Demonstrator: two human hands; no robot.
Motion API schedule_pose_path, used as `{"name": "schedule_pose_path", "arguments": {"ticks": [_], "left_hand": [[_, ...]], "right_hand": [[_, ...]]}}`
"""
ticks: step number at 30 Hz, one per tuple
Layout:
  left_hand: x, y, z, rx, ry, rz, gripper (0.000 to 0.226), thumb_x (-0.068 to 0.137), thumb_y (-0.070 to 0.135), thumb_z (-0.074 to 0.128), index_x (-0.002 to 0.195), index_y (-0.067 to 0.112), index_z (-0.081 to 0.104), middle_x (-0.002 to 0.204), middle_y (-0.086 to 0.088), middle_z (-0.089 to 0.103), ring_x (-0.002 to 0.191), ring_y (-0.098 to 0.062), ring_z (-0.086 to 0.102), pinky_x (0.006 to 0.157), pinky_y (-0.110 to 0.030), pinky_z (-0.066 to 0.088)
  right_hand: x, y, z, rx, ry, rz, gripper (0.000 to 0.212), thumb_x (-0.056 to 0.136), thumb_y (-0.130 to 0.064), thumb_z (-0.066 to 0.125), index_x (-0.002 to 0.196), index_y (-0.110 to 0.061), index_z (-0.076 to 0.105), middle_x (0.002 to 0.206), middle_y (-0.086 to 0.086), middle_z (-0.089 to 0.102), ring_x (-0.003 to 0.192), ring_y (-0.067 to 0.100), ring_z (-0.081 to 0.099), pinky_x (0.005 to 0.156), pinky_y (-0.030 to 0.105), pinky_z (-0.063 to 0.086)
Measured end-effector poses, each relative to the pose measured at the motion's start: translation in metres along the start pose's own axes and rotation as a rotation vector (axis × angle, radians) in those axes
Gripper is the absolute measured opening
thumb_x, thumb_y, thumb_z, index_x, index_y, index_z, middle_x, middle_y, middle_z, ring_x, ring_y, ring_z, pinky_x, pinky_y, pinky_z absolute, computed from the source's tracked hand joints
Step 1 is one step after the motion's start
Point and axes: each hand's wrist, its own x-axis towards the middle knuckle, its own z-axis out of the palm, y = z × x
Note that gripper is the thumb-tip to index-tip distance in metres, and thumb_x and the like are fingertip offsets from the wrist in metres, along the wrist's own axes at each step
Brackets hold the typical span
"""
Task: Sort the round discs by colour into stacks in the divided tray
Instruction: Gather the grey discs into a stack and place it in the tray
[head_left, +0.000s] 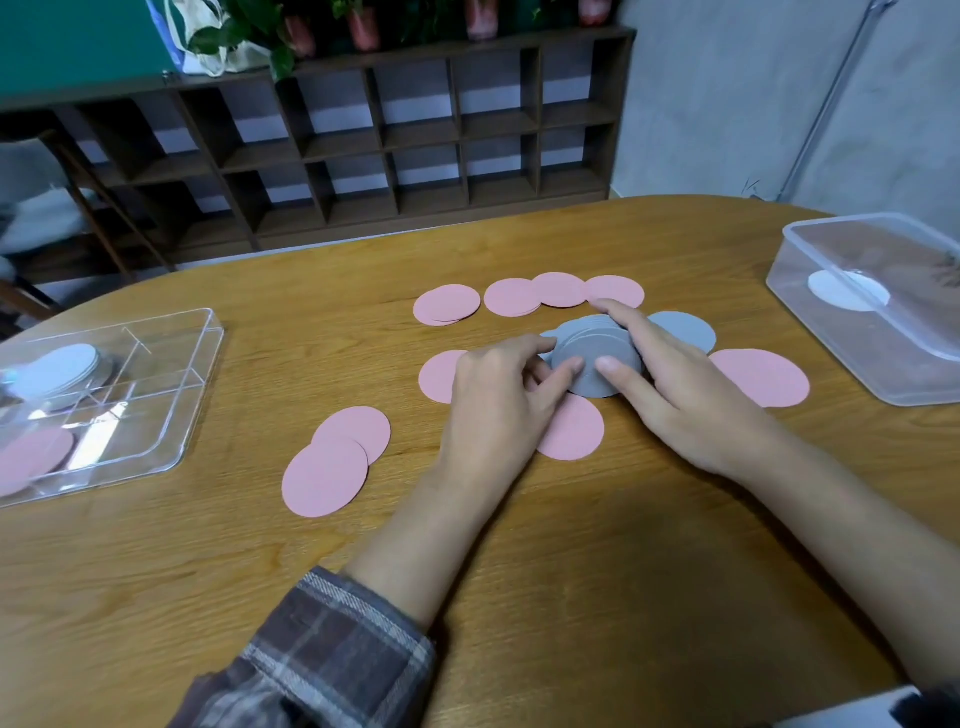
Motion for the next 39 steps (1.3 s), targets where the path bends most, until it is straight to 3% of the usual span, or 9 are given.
{"name": "schedule_pose_path", "arguments": {"ticks": [6,10,13,16,19,23,27,34,39], "left_hand": [[0.001,-0.003,0.0,0.108,-0.007,0.063,0.03,0.092,0.035,0.075,0.077,0.008,0.073,0.064,0.001,0.062,0.06,-0.018,0.055,0.061,-0.037,0.045],[0.0,-0.005,0.002,0.144,-0.034,0.093,0.031,0.093,0.035,0.073,0.078,0.008,0.071,0.066,0.0,0.062,0.061,-0.019,0.055,0.062,-0.042,0.047],[-0.001,-0.006,0.001,0.112,-0.071,0.083,0.026,0.093,0.037,0.073,0.091,0.012,0.077,0.073,0.003,0.066,0.067,-0.016,0.06,0.066,-0.042,0.05],[-0.003,-0.005,0.0,0.128,-0.114,0.058,0.038,0.094,0.044,0.068,0.123,0.02,0.074,0.096,0.006,0.071,0.09,-0.015,0.065,0.078,-0.041,0.055],[-0.003,-0.008,0.001,0.197,-0.221,0.065,0.051,0.096,0.043,0.066,0.141,0.019,0.061,0.132,0.004,0.066,0.122,-0.016,0.059,0.099,-0.041,0.052],[-0.003,-0.011,0.002,0.299,-0.365,0.055,0.059,0.098,0.047,0.062,0.149,0.018,0.054,0.157,0.001,0.051,0.145,-0.016,0.044,0.116,-0.042,0.041],[-0.002,-0.009,-0.002,0.313,-0.319,0.042,0.052,0.095,0.048,0.065,0.14,0.023,0.061,0.139,0.007,0.063,0.127,-0.017,0.056,0.101,-0.042,0.051],[-0.001,-0.006,-0.006,0.359,-0.287,0.049,0.039,0.097,0.047,0.064,0.129,0.025,0.066,0.124,0.009,0.068,0.114,-0.015,0.06,0.089,-0.04,0.054],[-0.001,-0.007,-0.006,0.37,-0.212,0.104,0.028,0.105,0.043,0.049,0.108,0.025,0.07,0.101,0.009,0.074,0.093,-0.019,0.066,0.073,-0.043,0.055]], "right_hand": [[0.001,0.0,0.002,-0.105,-0.002,-0.031,0.059,0.107,-0.039,0.043,0.159,-0.044,0.016,0.153,-0.012,0.043,0.137,0.008,0.039,0.103,0.029,0.034],[0.0,0.002,0.0,-0.121,0.037,-0.038,0.041,0.106,-0.035,0.048,0.145,-0.037,0.037,0.119,-0.007,0.06,0.1,0.002,0.054,0.081,0.022,0.039],[-0.001,0.002,-0.001,-0.114,0.063,-0.047,0.035,0.105,-0.031,0.052,0.139,-0.03,0.045,0.098,-0.017,0.057,0.084,-0.012,0.052,0.069,0.007,0.036],[-0.001,0.004,-0.005,-0.073,0.089,-0.022,0.033,0.104,-0.032,0.054,0.136,-0.033,0.047,0.097,-0.015,0.06,0.077,-0.002,0.056,0.064,0.017,0.038],[0.0,0.008,-0.01,-0.007,0.151,-0.006,0.029,0.102,-0.031,0.056,0.13,-0.034,0.05,0.105,-0.008,0.065,0.085,0.011,0.059,0.077,0.038,0.047],[0.002,0.014,-0.012,0.022,0.211,0.021,0.029,0.102,-0.028,0.058,0.13,-0.03,0.052,0.11,-0.005,0.066,0.096,0.017,0.058,0.082,0.033,0.044],[0.003,0.017,-0.014,0.023,0.25,0.043,0.028,0.102,-0.025,0.058,0.129,-0.028,0.054,0.107,-0.006,0.066,0.094,0.003,0.058,0.072,0.008,0.039],[0.004,0.015,-0.012,0.0,0.215,0.042,0.031,0.102,-0.027,0.059,0.132,-0.03,0.053,0.11,-0.004,0.065,0.094,0.012,0.058,0.072,0.013,0.039],[0.003,0.015,-0.012,0.004,0.217,0.032,0.031,0.102,-0.028,0.059,0.132,-0.032,0.052,0.112,-0.005,0.065,0.097,0.013,0.058,0.075,0.013,0.04]]}}
